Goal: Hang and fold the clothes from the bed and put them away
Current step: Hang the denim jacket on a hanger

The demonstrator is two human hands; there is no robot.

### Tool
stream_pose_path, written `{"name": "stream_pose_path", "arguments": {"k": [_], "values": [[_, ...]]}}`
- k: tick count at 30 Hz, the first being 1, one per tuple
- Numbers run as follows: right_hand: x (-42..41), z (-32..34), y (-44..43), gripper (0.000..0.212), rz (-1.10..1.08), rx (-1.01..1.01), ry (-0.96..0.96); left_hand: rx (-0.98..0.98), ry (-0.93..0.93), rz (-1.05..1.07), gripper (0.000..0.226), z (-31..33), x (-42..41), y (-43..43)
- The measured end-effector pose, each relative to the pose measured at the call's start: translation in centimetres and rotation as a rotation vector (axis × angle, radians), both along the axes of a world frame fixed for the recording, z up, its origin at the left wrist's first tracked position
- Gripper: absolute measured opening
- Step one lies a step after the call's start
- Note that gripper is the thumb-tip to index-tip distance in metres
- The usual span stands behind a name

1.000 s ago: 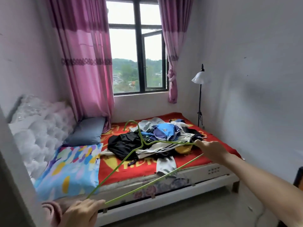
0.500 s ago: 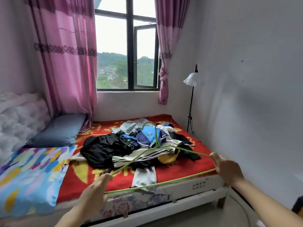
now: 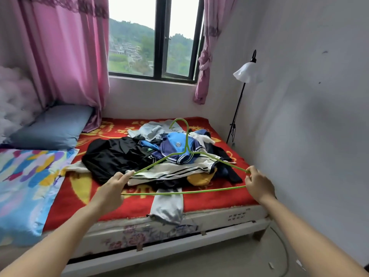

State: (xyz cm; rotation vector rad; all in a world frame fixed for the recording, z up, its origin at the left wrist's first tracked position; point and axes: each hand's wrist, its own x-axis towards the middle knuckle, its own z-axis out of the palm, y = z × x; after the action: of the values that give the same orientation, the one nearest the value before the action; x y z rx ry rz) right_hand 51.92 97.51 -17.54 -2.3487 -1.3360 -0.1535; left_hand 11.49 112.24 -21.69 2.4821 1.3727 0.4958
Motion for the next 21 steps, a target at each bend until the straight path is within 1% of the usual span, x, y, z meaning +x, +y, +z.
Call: {"name": "stream_pose_path", "arguments": {"k": [3, 4, 7, 8, 9, 10, 12, 14, 17, 21], "values": [[-0.2, -0.4, 5.5, 0.021, 0.011, -0.063, 0.054, -0.016, -0.027, -0.004, 0.084, -1.2, 0.3, 5.6], [0.2, -0.8, 8.9, 0.020, 0.015, -0.097, 0.066, -0.027, -0.041, 0.004, 0.085, -1.9, 0.2, 8.9], [0.3, -1.1, 10.4, 0.004, 0.015, -0.223, 0.062, -0.052, -0.047, 0.004, 0.083, -2.4, 0.7, 11.4], [0.6, -1.7, 12.7, 0.003, 0.025, -0.264, 0.067, -0.064, -0.052, 0.008, 0.083, -2.8, 0.9, 13.8], [0.9, -2.2, 14.8, 0.006, 0.030, -0.288, 0.076, -0.086, -0.071, 0.018, 0.083, -3.3, 1.1, 16.0], [1.1, -2.6, 16.3, 0.012, 0.029, -0.313, 0.073, -0.099, -0.092, 0.018, 0.083, -3.7, 1.5, 17.8], [1.0, -3.1, 18.3, 0.028, 0.020, -0.290, 0.088, -0.129, -0.134, 0.029, 0.083, -4.0, 2.3, 20.0], [1.2, -4.5, 20.4, 0.036, 0.003, -0.287, 0.103, -0.168, -0.151, 0.065, 0.083, -5.0, 2.9, 22.1], [1.7, -6.6, 22.5, 0.038, -0.010, -0.296, 0.164, -0.243, -0.155, 0.089, 0.083, -6.6, 4.1, 23.8], [3.6, -8.3, 25.8, 0.039, -0.014, -0.285, 0.225, -0.261, -0.138, 0.132, 0.083, -8.5, 6.2, 26.2]]}}
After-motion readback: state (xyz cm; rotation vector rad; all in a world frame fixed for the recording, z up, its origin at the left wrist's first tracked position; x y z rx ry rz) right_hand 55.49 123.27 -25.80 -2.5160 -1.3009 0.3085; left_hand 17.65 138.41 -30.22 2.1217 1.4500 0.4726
